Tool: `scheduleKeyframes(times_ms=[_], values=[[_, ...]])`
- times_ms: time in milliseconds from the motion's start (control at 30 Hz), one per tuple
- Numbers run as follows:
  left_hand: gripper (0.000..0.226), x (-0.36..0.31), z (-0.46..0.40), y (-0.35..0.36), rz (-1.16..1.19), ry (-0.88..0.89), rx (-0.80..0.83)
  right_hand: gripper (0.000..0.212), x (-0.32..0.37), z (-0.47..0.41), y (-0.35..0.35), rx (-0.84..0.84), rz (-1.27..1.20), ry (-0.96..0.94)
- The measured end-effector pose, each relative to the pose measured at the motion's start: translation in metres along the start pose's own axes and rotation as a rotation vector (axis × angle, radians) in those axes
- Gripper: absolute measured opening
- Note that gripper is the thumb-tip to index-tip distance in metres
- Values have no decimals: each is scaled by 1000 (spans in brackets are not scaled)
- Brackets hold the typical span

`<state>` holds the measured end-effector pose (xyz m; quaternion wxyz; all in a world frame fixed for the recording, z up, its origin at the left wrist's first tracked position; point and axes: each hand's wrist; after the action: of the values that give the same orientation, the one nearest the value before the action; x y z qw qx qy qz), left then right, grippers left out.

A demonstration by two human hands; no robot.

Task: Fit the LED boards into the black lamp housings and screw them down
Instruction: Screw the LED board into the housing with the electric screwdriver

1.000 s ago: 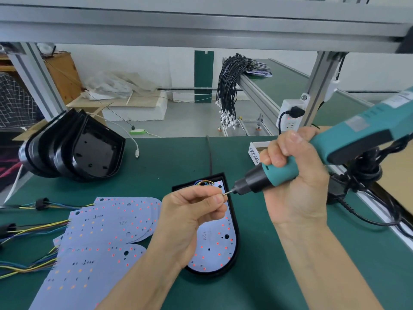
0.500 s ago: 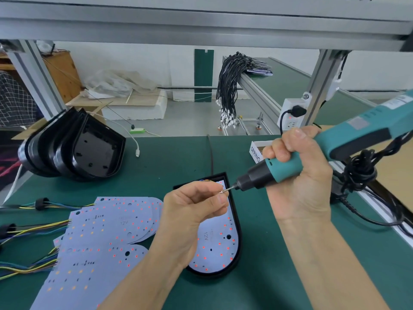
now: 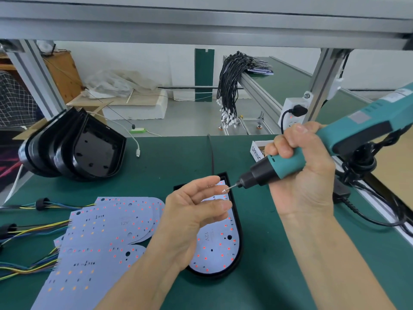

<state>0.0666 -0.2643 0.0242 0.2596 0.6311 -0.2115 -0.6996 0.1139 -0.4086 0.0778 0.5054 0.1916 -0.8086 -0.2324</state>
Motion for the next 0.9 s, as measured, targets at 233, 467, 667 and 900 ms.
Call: scheduleKeyframes(times_ms=[233, 467, 667, 900], values=[[43, -22, -24, -41, -1013, 305, -246, 27, -11, -10, -7, 5, 29, 8], [56, -10, -59, -33, -1439, 32, -59, 31, -29, -22, -22, -32, 127, 43], [38, -2, -71, -27, -1349, 53, -77, 33, -44, -29, -31, -38, 210, 72], [36, 10, -77, -24, -1314, 98, -67, 29, -55, -31, -38, -37, 247, 99]])
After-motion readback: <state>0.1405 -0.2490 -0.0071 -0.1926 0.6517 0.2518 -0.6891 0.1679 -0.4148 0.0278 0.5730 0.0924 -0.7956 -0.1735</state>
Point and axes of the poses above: each hand's wrist, its own z-axis away from the middle knuckle, its own y-axis out of the palm, x = y × z, and after that the axes turned 15 degrees about z, right-handed
